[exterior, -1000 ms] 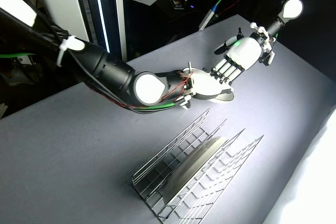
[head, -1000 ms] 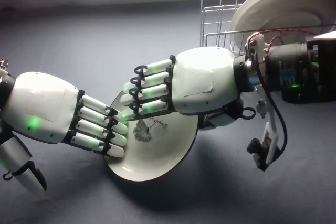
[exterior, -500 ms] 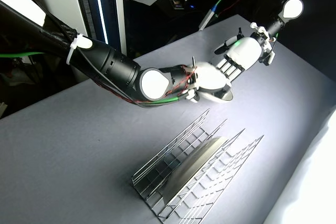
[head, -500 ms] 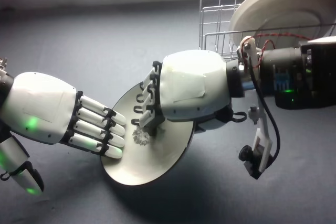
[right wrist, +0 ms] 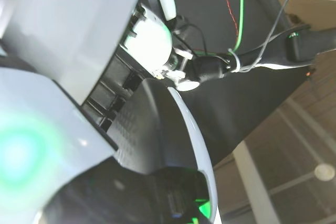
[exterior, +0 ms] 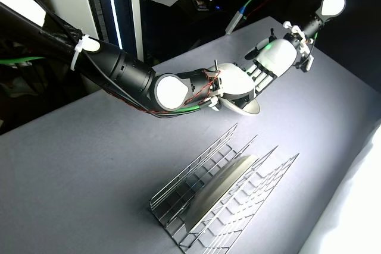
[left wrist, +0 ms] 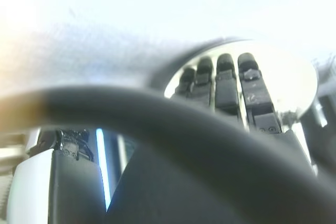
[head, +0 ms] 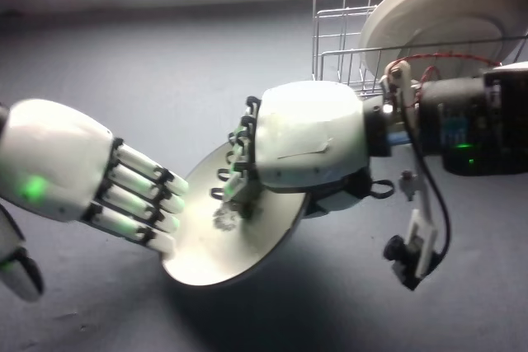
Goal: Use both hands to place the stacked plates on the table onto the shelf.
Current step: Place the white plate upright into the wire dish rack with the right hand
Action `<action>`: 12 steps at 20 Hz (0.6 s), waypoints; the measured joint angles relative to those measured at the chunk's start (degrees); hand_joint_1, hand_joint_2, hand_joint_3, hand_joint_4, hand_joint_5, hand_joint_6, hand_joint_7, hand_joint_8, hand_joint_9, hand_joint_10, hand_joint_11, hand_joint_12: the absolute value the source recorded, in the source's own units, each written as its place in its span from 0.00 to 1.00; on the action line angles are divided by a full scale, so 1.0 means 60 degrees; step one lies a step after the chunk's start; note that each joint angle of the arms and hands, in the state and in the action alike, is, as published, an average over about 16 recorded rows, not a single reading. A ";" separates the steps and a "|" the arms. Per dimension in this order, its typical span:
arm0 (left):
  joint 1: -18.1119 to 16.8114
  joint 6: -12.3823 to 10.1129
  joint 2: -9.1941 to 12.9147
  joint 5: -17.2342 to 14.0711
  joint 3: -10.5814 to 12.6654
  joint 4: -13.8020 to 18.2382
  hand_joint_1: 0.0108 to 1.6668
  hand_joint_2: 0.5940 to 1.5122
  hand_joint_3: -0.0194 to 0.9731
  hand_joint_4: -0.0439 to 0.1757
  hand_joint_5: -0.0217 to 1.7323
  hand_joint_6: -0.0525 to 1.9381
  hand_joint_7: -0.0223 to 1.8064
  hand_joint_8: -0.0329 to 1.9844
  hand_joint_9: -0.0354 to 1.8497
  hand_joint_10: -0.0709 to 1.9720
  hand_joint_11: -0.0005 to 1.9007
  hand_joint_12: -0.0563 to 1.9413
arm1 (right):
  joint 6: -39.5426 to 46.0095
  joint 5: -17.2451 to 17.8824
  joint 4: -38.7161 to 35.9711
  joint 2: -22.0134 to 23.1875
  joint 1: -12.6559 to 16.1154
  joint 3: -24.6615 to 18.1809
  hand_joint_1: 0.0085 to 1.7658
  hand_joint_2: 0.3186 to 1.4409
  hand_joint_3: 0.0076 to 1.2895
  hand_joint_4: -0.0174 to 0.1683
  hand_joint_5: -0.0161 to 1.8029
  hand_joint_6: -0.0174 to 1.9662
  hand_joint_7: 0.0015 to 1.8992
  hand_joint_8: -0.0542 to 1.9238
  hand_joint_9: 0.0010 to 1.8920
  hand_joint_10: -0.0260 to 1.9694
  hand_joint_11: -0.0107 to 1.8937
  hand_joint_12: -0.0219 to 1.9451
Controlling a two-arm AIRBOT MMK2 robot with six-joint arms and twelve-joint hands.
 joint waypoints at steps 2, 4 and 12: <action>-0.0449 -0.0316 0.0349 0.0024 -0.0300 0.0147 0.01 0.57 0.04 0.18 0.02 0.02 0.03 0.02 0.03 0.04 0.01 0.03 | -0.0005 -0.0025 0.0201 0.0236 0.0066 -0.0232 0.78 0.53 0.00 0.06 0.48 0.33 0.52 0.25 0.52 0.42 0.45 0.75; -0.0922 -0.0688 0.0720 0.0051 -0.0580 0.0301 0.01 0.57 0.04 0.18 0.02 0.03 0.03 0.02 0.03 0.04 0.01 0.03 | -0.0010 -0.0057 0.0492 0.0514 0.0155 -0.0511 0.79 0.53 0.00 0.06 0.50 0.35 0.53 0.27 0.53 0.43 0.45 0.76; -0.2461 -0.2281 0.1959 0.0110 -0.1213 0.0693 0.00 0.57 0.04 0.19 0.02 0.03 0.03 0.03 0.03 0.04 0.01 0.03 | 0.0053 -0.0224 0.2459 0.1697 0.0722 -0.1784 0.81 0.54 0.00 0.09 0.54 0.42 0.57 0.34 0.54 0.48 0.44 0.77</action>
